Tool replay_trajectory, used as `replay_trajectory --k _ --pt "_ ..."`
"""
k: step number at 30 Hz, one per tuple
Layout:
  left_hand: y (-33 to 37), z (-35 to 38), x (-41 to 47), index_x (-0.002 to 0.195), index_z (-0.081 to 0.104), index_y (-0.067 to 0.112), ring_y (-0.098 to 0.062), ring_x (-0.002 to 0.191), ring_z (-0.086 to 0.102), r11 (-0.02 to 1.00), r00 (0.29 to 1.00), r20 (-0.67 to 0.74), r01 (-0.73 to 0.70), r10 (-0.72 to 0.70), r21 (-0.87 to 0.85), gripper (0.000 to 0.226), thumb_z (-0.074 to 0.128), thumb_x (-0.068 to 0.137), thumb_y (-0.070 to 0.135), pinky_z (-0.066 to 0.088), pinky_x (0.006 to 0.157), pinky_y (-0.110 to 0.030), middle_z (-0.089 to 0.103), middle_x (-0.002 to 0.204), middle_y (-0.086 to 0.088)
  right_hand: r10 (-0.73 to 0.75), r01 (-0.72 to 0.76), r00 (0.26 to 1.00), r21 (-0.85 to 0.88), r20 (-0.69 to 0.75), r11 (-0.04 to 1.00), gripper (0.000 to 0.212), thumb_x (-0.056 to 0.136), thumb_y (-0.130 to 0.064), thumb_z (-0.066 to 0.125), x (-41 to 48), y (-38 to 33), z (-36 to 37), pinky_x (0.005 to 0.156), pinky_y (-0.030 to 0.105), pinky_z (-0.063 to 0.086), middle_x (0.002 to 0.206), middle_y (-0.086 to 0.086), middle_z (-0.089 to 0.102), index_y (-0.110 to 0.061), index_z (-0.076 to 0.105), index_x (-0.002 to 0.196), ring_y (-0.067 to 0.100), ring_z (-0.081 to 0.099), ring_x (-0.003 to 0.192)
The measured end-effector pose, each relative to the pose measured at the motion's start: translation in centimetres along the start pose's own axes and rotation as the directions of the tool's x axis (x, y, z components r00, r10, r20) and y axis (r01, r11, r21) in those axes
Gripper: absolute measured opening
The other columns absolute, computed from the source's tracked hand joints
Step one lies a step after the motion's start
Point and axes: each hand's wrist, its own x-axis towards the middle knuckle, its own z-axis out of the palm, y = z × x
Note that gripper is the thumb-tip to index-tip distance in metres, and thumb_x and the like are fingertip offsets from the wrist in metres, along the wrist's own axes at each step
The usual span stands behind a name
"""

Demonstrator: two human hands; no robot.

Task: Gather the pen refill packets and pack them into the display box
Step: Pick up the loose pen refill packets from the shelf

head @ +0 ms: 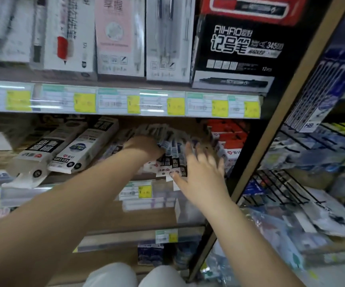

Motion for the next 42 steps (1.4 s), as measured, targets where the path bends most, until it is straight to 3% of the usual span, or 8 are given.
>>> replay_trajectory --k 10,16,21,30,33,35,39,42 --pt "0.0 -0.4 0.7 0.132 0.045 0.006 -0.032 0.115 0.053 1.000 0.991 -0.135 0.025 -0.022 0.016 0.042 0.049 0.090 0.006 0.046 0.077 -0.034 0.052 0.128 -0.014 0.014 -0.014 1.000 -0.018 0.006 1.000 0.082 0.089 -0.059 0.042 0.9 0.2 -0.5 0.113 0.055 0.003 0.158 0.007 0.007 -0.023 0.001 0.149 0.027 0.010 0.144" --pt "-1.0 -1.3 1.0 0.122 0.054 0.002 -0.031 0.114 0.055 0.999 0.986 -0.166 0.011 -0.017 -0.042 0.030 0.047 0.093 0.001 0.043 0.074 -0.032 0.057 0.123 -0.015 0.021 -0.021 0.999 -0.020 -0.024 1.000 0.081 0.088 -0.059 0.043 1.4 -0.5 -0.6 0.112 0.056 0.011 0.157 0.006 0.011 -0.022 0.004 0.149 0.027 0.013 0.143" --pt "-2.5 -2.7 -0.3 0.125 0.051 0.006 -0.032 0.107 0.057 0.994 0.966 -0.247 -0.093 0.077 -0.052 0.035 0.044 0.091 -0.002 0.046 0.075 -0.034 0.058 0.119 -0.014 0.029 -0.030 0.998 -0.015 -0.060 0.999 0.080 0.088 -0.057 0.045 1.7 -1.1 -0.8 0.112 0.057 0.014 0.156 0.005 0.015 -0.022 0.007 0.149 0.025 0.012 0.143" --pt "-7.3 -4.3 -5.0 0.138 0.040 0.014 -0.023 0.067 0.051 0.912 0.912 -0.232 -0.256 0.338 0.322 0.062 0.044 0.082 -0.012 0.039 0.053 -0.028 0.054 0.087 -0.007 -0.009 0.011 0.992 0.016 -0.123 1.000 0.085 0.086 -0.057 0.049 0.9 -2.2 -2.3 0.114 0.053 0.015 0.156 0.007 0.015 -0.021 0.005 0.149 0.026 0.013 0.143" --pt "-9.4 -3.7 -6.9 0.151 0.015 0.023 -0.018 0.058 0.042 0.817 0.824 -0.239 -0.385 0.514 0.430 0.083 0.042 0.081 -0.013 0.029 0.043 -0.024 0.056 0.094 -0.005 -0.073 0.075 0.988 0.011 -0.139 0.997 0.092 0.082 -0.061 0.052 0.4 -2.8 -3.4 0.115 0.051 0.013 0.156 0.005 0.013 -0.021 0.003 0.149 0.024 0.010 0.143" --pt "-10.5 -3.2 -7.7 0.150 0.019 0.022 -0.023 0.071 0.054 0.757 0.753 -0.237 -0.477 0.614 0.447 0.085 0.047 0.078 -0.013 0.041 0.050 -0.028 0.062 0.104 -0.006 -0.134 0.136 0.986 0.012 -0.096 0.991 0.098 0.079 -0.065 0.053 0.2 -3.4 -4.3 0.116 0.051 0.010 0.157 0.003 0.011 -0.023 0.000 0.149 0.022 0.007 0.144" --pt "-11.0 -2.8 -9.1 0.120 0.061 0.001 -0.032 0.076 0.069 0.529 0.362 -0.394 -0.672 0.845 0.518 0.075 0.077 0.050 -0.018 0.055 0.049 -0.037 0.071 0.100 -0.017 -0.232 0.206 0.961 0.173 0.149 0.963 0.101 0.075 -0.066 0.057 0.1 -4.4 -6.3 0.113 0.040 0.025 0.156 -0.003 0.020 -0.025 0.003 0.150 0.018 0.023 0.141" --pt "-10.0 -2.9 -10.9 0.112 0.066 0.000 -0.030 0.083 0.070 0.388 0.201 -0.392 -0.782 0.898 0.488 0.059 0.082 0.057 -0.010 0.058 0.058 -0.039 0.071 0.102 -0.015 -0.331 0.153 0.823 0.382 0.461 0.912 0.085 0.080 -0.053 0.062 0.1 -5.0 -7.1 0.106 0.024 0.030 0.149 -0.013 0.032 -0.028 0.017 0.148 0.008 0.034 0.134"
